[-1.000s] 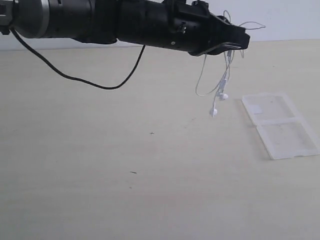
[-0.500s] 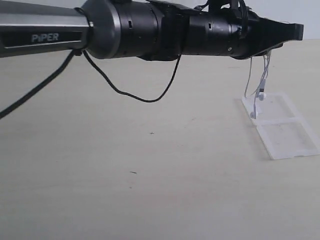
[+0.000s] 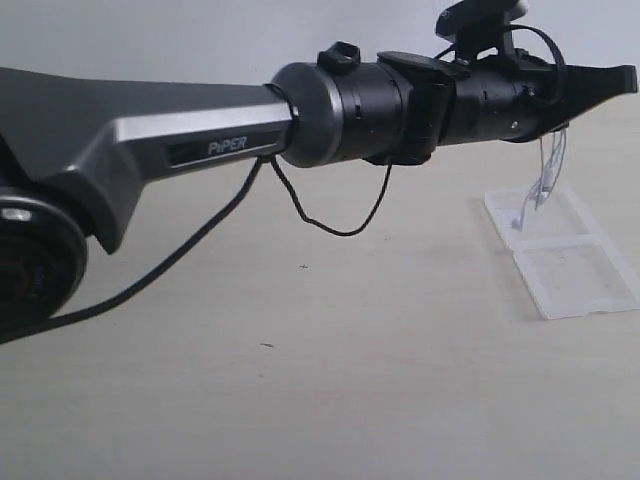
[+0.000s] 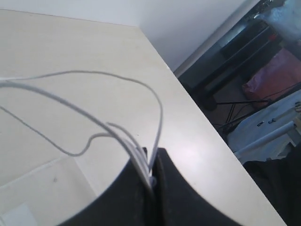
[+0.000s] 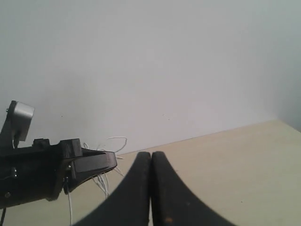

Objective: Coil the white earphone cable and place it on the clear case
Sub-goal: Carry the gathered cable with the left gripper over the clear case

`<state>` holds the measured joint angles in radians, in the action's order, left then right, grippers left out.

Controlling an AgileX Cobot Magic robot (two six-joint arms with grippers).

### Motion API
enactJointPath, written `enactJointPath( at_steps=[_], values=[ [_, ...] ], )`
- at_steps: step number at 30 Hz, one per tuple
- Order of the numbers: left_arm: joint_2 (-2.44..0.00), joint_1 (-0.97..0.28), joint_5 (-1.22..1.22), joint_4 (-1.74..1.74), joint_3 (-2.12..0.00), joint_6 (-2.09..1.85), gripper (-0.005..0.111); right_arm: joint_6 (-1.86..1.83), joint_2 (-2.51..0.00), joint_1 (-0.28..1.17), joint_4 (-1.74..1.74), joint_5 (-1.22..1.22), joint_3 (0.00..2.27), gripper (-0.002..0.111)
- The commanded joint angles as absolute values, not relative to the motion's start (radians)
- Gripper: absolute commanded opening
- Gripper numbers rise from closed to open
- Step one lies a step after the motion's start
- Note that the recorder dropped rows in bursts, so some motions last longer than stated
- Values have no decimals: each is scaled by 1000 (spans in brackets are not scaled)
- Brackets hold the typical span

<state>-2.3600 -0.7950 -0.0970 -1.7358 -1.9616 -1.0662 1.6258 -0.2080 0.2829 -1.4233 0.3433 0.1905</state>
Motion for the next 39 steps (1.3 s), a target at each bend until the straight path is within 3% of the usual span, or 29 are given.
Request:
enactJointPath(
  at_steps=[1, 39],
  values=[
    [-2386, -820, -84, -1744, -2021, -1033, 0, 1617, -204, 279, -1411, 353, 187, 0],
    [-2588, -839, -156, -1744, -2141, -805, 0, 1617, -204, 279, -1377, 420, 187, 0]
  ],
)
